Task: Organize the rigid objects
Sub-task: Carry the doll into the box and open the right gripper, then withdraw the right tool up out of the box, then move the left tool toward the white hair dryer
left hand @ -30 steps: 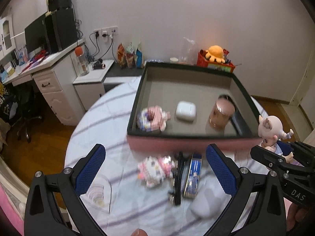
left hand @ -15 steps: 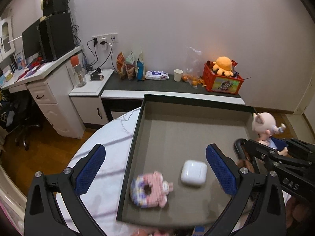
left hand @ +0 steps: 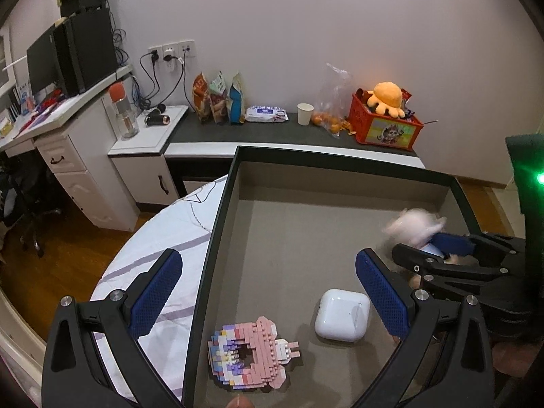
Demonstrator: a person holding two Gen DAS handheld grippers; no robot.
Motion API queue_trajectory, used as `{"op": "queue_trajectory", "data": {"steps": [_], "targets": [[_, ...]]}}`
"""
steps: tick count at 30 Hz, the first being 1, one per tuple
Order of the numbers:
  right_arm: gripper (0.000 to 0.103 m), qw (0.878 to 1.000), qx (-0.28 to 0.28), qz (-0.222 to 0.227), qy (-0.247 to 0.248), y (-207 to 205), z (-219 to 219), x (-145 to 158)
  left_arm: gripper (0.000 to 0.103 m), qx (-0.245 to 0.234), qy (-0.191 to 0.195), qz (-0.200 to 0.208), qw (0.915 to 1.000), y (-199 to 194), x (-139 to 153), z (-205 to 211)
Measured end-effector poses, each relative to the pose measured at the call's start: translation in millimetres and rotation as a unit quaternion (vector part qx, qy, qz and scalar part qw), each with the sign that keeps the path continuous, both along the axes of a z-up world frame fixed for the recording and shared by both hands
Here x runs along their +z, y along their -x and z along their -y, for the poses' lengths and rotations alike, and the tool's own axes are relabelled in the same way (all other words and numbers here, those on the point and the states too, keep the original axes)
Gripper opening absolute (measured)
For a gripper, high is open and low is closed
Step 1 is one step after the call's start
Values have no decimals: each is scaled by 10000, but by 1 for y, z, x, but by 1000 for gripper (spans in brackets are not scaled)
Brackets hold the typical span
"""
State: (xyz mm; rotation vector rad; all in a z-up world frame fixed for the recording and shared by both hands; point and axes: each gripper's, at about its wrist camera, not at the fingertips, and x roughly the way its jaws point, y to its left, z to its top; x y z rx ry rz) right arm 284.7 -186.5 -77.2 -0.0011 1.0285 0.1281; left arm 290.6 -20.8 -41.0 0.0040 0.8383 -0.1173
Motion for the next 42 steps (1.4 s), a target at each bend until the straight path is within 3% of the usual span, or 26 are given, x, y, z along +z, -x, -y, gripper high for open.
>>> {"op": "queue_trajectory", "data": {"steps": [1, 3, 11, 15, 24, 32, 42], "targets": [[68, 10000, 10, -11, -38, 1, -1, 2, 103, -6, -3, 6, 10000, 2, 1, 0], [78, 9999, -14, 97, 29, 5, -2, 8, 103, -17, 0, 20, 10000, 7, 4, 0], [87, 9985, -177, 525, -6, 38, -2, 37, 103, -15, 43, 209, 9998, 35, 28, -5], [102, 9961, -364, 797, -58, 64, 2, 53, 103, 2, 126, 372, 9992, 56, 45, -12], [103, 9902, -652, 1215, -226, 137, 12, 78, 103, -59, 88, 653, 9978, 125, 68, -22], [103, 9881, -811, 1260, -356, 198, 20, 74, 103, -157, 93, 499, 9986, 179, 57, -27], [103, 9888, -825, 1161, -450, 239, 19, 62, 103, -191, 72, 262, 9994, 220, 42, -22]]}}
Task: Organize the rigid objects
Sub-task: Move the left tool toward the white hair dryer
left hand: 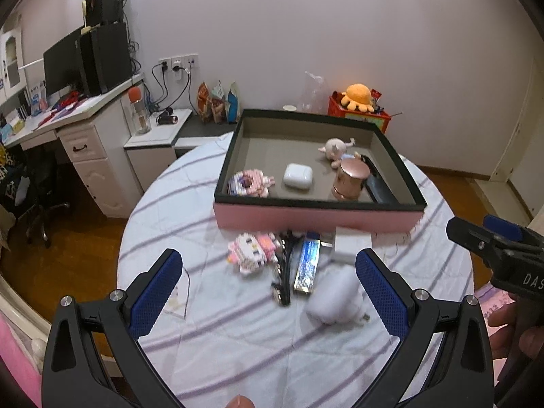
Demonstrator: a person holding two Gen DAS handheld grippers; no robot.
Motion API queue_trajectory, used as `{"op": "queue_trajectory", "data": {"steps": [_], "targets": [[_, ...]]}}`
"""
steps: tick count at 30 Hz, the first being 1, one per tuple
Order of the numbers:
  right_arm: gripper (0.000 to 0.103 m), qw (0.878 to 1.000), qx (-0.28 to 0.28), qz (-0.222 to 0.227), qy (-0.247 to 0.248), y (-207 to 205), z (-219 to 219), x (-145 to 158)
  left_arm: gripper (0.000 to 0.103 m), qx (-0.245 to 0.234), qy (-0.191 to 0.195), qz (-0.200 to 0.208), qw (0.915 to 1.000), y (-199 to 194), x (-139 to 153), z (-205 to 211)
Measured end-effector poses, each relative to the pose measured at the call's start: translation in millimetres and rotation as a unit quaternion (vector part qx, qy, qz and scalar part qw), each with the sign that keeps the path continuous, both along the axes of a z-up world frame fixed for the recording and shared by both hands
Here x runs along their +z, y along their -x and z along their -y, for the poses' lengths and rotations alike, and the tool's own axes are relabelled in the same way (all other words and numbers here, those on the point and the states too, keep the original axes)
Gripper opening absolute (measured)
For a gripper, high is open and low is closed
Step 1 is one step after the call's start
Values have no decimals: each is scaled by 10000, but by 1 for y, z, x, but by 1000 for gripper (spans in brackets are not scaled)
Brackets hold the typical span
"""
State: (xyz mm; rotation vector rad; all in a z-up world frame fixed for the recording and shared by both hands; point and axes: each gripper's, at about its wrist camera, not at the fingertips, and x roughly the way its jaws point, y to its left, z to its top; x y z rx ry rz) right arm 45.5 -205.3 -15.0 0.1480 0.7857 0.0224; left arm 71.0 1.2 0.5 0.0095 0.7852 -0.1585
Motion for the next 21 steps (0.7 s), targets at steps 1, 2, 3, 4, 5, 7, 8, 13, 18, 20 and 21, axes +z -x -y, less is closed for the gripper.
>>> {"op": "queue_trajectory", "data": {"steps": [1, 2, 3, 4, 5, 7, 8, 13, 18, 20, 21], "targets": [[103, 10000, 3, 3, -7, 1, 0, 0, 103, -21, 18, -23, 10000, 3, -2, 1], [103, 10000, 13, 10, -19, 5, 1, 0, 103, -42, 36, -51, 10000, 6, -4, 2], [103, 10000, 21, 17, -20, 8, 1, 0, 103, -69, 53, -90, 9999, 10, -8, 4], [103, 10000, 25, 29, -18, 11, 2, 0, 103, -90, 65, -145, 9998, 10, -11, 6], [103, 10000, 28, 41, -21, 14, 2, 0, 103, -95, 64, -212, 9997, 11, -15, 9], [103, 10000, 23, 41, -29, 18, 3, 0, 103, -123, 72, -336, 9993, 14, -24, 15], [103, 10000, 22, 37, -26, 19, 4, -1, 103, -139, 80, -399, 9991, 14, -29, 18], [103, 10000, -22, 12, -51, 23, 10, -4, 103, -190, 170, -653, 9975, 14, -47, 29], [103, 9999, -10, -69, -76, 20, 12, -10, 103, -207, 251, -871, 9957, 10, -63, 35], [103, 9999, -6, -94, -83, 18, 14, -13, 103, -203, 266, -931, 9951, 8, -67, 37], [103, 9999, -8, -107, -90, 16, 14, -14, 103, -203, 275, -951, 9949, 7, -68, 39]]}}
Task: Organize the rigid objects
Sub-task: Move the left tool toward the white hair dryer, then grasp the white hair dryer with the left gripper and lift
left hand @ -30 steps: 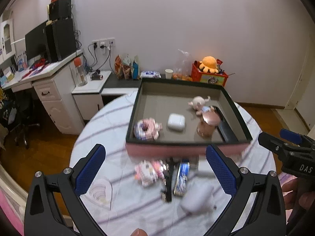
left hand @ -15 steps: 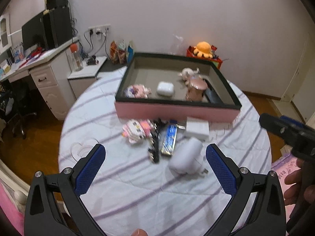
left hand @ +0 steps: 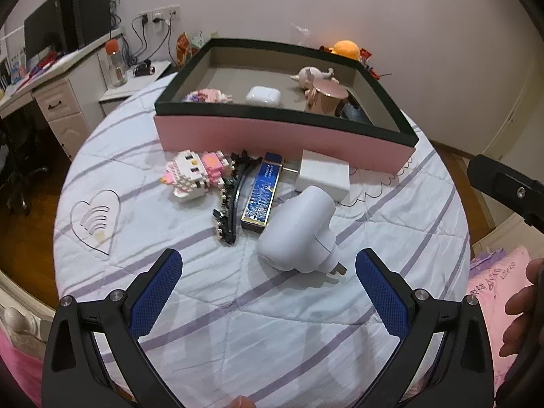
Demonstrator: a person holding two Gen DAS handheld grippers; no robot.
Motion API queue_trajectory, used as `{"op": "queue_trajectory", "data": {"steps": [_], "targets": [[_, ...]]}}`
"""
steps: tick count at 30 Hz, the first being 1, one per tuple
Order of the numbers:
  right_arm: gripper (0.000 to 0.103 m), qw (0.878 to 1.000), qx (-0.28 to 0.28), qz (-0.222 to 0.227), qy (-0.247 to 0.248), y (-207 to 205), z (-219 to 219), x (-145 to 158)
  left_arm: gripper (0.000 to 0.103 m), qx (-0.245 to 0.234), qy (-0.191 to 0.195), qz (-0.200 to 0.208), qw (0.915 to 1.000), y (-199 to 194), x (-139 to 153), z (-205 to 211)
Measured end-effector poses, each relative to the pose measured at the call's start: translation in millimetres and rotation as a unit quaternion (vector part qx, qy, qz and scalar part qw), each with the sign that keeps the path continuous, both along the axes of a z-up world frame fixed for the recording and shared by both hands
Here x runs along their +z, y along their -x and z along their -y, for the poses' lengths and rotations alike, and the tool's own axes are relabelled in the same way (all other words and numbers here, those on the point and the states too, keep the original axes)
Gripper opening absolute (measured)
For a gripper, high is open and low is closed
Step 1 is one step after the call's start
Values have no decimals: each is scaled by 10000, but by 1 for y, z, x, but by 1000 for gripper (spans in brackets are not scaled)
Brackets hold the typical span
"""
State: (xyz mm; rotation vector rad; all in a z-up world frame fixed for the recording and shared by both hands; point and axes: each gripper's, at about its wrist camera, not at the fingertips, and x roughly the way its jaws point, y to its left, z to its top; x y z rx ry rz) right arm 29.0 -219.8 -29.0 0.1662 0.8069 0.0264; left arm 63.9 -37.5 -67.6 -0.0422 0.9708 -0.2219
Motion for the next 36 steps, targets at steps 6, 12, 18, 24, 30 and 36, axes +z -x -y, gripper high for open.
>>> {"op": "queue_trajectory", "data": {"steps": [6, 12, 18, 24, 30, 36], "targets": [[103, 10000, 5, -48, -20, -5, 4, -4, 103, 67, 59, -99, 9999, -7, -7, 8], [103, 9999, 16, -90, -52, -6, 11, -8, 103, 297, 101, -198, 9993, -17, -21, 15], [103, 9998, -35, -129, -111, -8, 22, -12, 92, 446, -28, -231, 9987, -25, -39, 21], [103, 9997, -76, -176, -180, -11, 28, -17, 85, 406, 16, -106, 9991, -25, -38, 19], [103, 9997, 17, -196, -163, -13, 19, -18, 68, 221, 92, -40, 9997, -19, -35, 13], [103, 9997, 43, -191, -129, -13, 12, -17, 64, 136, 159, -33, 9998, -18, -33, 8]]}}
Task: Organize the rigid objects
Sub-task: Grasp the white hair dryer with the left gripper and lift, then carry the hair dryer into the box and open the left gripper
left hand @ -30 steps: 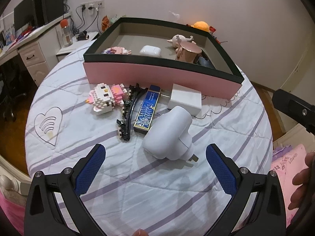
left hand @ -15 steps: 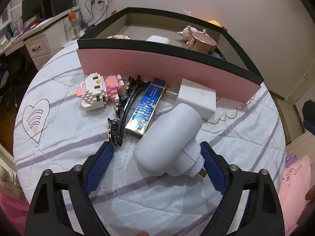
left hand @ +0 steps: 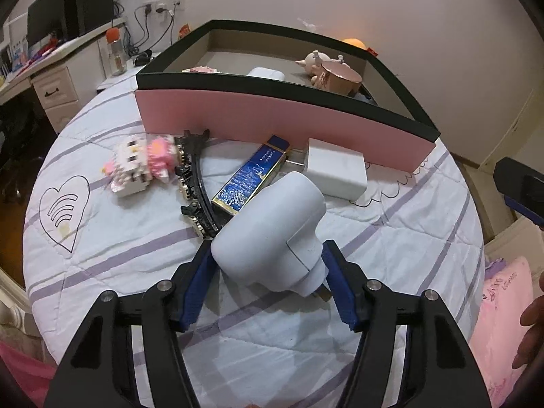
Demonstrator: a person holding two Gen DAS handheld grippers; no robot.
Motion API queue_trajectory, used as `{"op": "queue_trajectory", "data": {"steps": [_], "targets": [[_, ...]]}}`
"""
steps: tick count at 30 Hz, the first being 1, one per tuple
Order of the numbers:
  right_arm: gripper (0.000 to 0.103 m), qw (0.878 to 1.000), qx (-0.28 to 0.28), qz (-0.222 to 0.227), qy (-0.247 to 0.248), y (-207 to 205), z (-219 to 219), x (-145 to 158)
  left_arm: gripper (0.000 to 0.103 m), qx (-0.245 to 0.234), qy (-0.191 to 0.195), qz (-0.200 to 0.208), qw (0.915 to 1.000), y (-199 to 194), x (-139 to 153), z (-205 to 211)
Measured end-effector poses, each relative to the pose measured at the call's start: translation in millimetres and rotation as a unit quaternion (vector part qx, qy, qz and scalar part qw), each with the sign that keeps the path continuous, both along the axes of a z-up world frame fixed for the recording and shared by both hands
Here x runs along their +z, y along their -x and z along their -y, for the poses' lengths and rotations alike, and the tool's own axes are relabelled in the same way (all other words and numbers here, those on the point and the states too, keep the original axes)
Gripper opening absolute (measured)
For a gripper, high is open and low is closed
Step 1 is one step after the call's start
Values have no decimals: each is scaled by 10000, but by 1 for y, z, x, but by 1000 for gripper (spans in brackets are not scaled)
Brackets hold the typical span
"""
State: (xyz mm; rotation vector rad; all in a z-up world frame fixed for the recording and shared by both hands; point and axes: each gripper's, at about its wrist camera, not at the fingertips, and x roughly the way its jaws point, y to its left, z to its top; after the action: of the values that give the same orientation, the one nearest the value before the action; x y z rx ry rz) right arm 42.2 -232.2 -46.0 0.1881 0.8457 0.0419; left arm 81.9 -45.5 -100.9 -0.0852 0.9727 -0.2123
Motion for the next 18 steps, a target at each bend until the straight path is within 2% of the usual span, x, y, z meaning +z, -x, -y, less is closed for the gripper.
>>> {"op": "queue_trajectory", "data": {"steps": [18], "targets": [[103, 9999, 25, 67, 80, 2, -8, 7, 64, -202, -92, 91, 9997, 11, 16, -3]]}}
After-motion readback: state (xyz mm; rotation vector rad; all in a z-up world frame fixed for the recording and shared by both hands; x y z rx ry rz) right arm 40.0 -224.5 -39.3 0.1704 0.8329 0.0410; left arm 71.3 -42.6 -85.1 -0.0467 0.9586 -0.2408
